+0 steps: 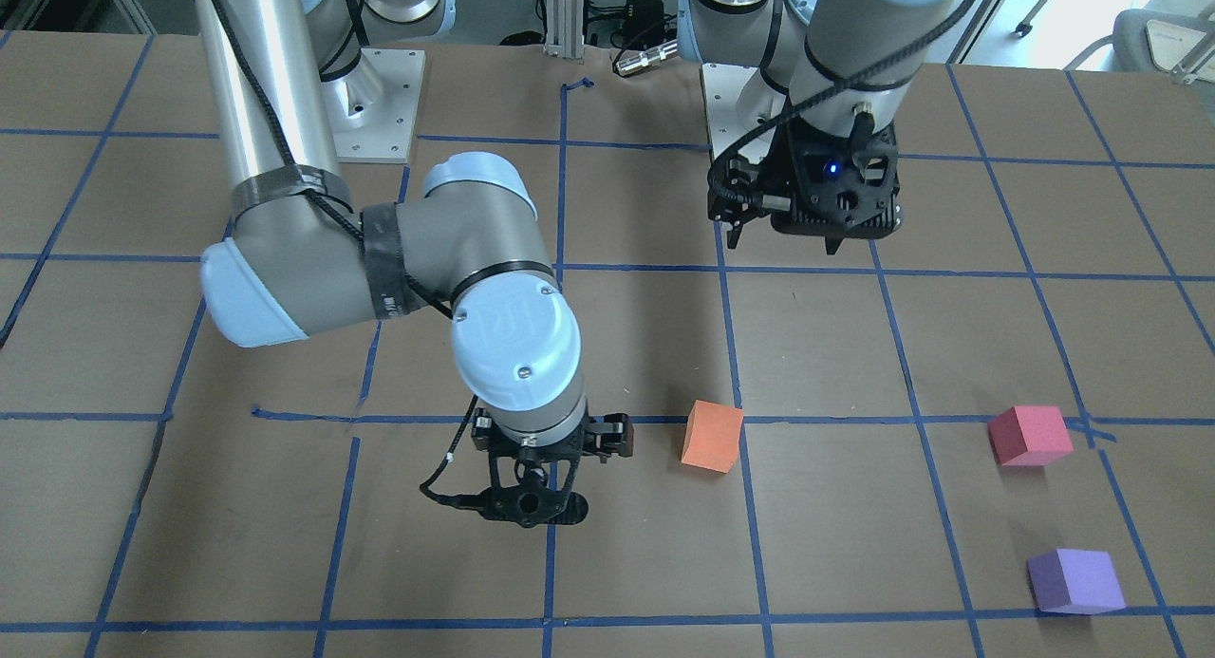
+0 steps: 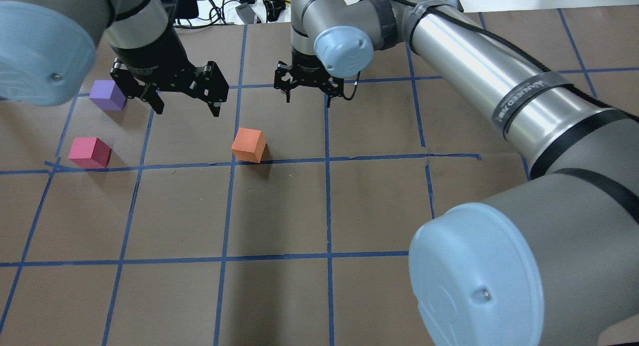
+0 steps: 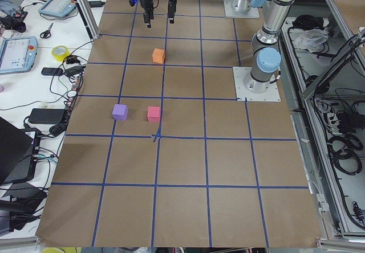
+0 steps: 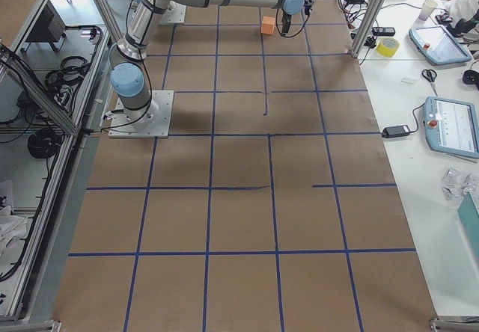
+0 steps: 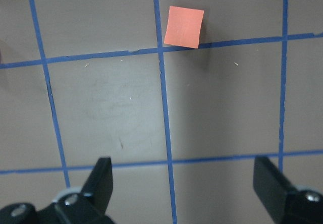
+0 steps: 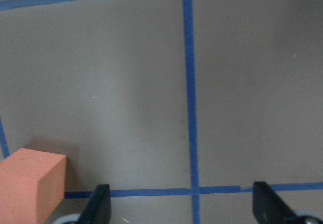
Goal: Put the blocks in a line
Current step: 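Raise the right gripper away while the left gripper reaches the orange cube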
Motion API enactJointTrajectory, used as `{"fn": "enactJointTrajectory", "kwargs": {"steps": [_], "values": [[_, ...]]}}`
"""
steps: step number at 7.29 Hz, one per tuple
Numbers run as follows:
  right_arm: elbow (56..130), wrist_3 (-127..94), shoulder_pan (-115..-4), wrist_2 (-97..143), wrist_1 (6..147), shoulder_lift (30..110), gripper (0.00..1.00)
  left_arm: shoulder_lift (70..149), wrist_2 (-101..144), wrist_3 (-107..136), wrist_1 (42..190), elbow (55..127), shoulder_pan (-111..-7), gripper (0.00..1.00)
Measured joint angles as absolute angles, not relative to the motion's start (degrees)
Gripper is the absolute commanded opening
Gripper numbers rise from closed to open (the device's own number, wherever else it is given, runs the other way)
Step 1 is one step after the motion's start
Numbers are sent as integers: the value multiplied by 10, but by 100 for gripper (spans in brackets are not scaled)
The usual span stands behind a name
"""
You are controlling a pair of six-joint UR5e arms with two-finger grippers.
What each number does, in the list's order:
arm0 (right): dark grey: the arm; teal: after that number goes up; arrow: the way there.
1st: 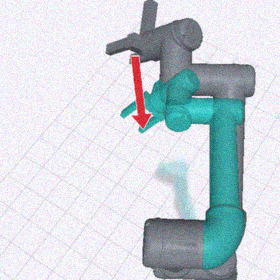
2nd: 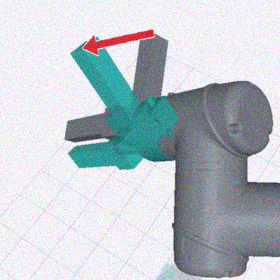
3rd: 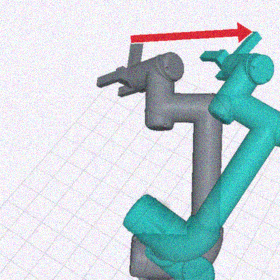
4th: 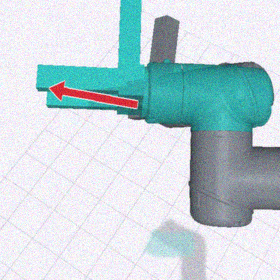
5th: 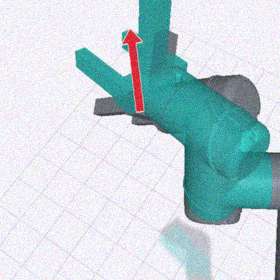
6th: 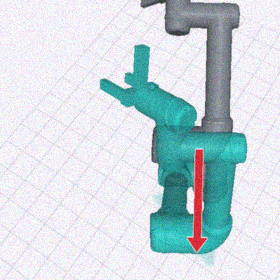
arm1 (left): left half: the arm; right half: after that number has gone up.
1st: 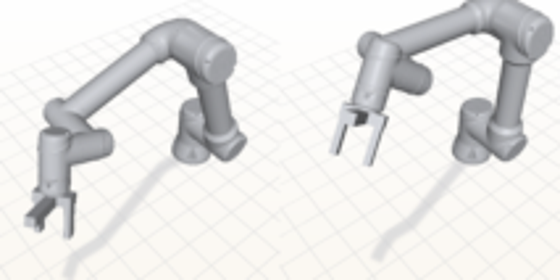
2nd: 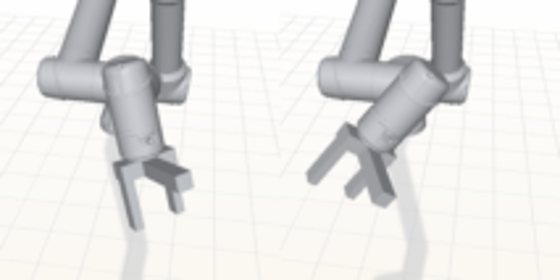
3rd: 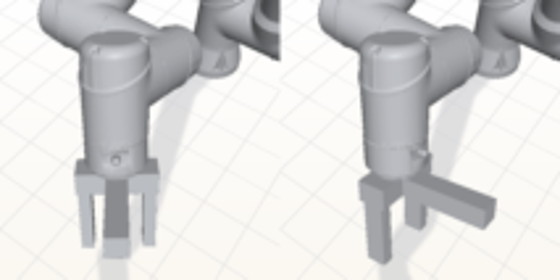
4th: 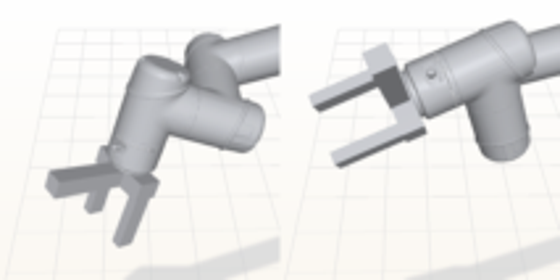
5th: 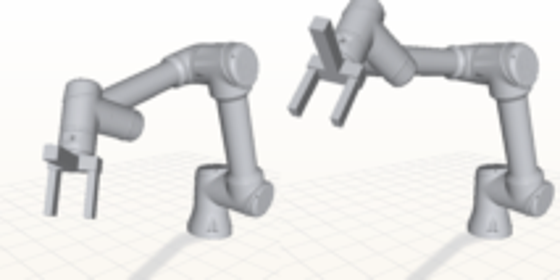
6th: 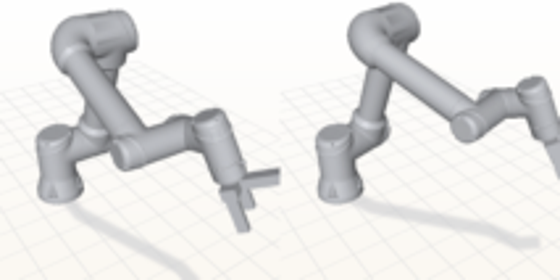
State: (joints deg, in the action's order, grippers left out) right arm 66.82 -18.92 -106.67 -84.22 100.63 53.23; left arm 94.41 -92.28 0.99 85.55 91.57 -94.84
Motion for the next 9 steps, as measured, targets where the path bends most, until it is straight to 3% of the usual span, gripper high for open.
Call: {"fn": "enactJointTrajectory", "kwargs": {"steps": [3, 6, 9], "values": [[744, 18, -960, -854, 991, 612, 100, 1021, -919, -8, 706, 979, -949, 100], [835, 117, -884, -867, 955, 775, 100, 1102, -908, -76, 613, 983, -948, 100], [851, 120, -876, -893, 886, 870, 100, 1148, -906, -92, 589, 987, -948, 100]]}}
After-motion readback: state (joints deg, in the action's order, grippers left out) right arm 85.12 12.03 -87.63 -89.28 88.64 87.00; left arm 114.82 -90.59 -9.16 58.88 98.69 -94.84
